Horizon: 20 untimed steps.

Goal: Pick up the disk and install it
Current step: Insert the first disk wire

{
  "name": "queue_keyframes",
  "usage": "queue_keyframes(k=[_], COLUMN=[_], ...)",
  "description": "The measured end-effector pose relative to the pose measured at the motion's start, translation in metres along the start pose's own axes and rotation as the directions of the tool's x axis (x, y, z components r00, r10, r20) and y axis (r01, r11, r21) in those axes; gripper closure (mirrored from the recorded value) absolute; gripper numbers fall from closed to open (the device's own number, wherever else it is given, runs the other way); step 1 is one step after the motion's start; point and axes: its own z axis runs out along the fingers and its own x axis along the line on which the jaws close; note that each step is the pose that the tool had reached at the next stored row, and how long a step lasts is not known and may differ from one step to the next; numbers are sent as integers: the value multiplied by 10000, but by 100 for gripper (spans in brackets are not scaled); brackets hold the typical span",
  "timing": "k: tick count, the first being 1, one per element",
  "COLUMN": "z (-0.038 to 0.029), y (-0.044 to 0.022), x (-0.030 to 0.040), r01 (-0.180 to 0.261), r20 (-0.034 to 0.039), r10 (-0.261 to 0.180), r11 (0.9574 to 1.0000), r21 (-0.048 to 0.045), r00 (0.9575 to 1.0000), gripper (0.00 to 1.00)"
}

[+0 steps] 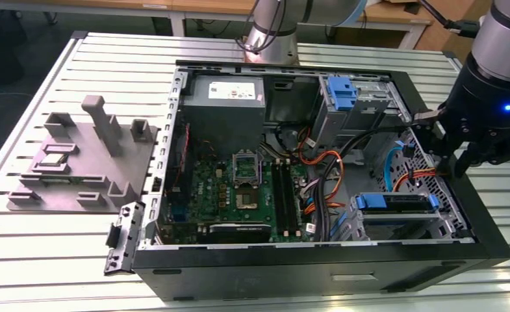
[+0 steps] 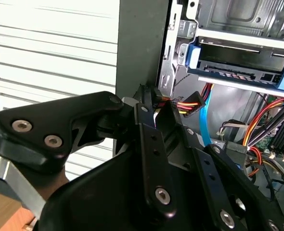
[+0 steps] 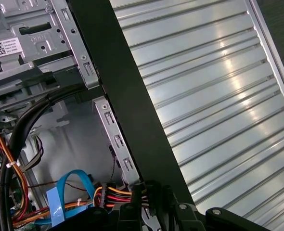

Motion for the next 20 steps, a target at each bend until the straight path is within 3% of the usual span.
queue_keyframes(k=[4, 5, 20], z=[1, 1, -13], y=[0, 0, -1], x=[0, 1, 3], r01=[7, 6, 8], r20=[26, 26, 40], r10=[-7, -6, -8], r11=[10000, 10000, 10000], r21=[-12, -13, -12], r00=[10000, 10000, 10000], gripper=[70, 77, 78])
